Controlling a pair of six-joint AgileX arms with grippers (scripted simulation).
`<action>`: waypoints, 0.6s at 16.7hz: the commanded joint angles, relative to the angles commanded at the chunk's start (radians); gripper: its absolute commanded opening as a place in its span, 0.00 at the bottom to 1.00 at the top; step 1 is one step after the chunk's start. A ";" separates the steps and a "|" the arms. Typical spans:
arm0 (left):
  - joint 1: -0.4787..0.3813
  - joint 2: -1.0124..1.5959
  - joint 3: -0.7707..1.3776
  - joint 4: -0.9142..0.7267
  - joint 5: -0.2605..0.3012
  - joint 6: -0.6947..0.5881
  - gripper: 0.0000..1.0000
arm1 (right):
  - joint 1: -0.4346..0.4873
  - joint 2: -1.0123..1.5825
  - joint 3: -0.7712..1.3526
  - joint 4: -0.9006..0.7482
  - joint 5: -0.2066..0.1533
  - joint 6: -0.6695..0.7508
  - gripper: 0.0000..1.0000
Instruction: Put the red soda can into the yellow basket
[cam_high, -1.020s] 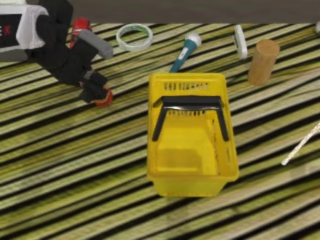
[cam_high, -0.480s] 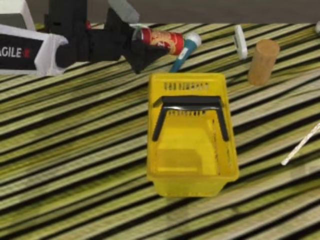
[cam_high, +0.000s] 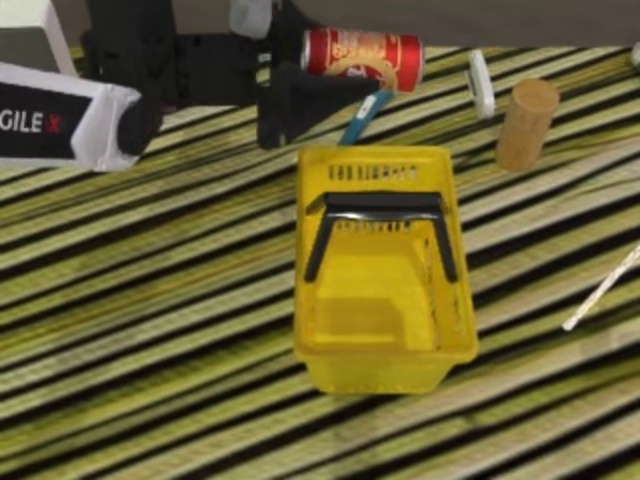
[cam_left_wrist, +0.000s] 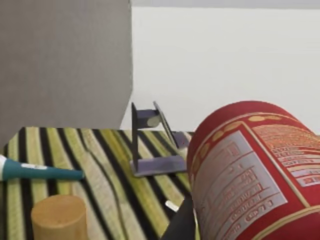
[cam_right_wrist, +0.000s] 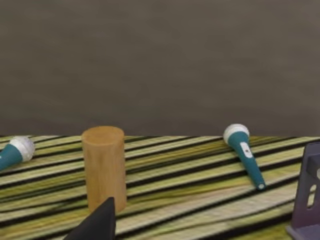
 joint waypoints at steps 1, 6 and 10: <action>-0.001 -0.004 -0.002 0.013 0.012 -0.005 0.00 | 0.000 0.000 0.000 0.000 0.000 0.000 1.00; 0.004 -0.001 0.001 0.014 0.012 -0.003 0.00 | 0.000 0.000 0.000 0.000 0.000 0.000 1.00; 0.005 0.061 -0.012 0.087 0.019 -0.004 0.00 | 0.000 0.000 0.000 0.000 0.000 0.000 1.00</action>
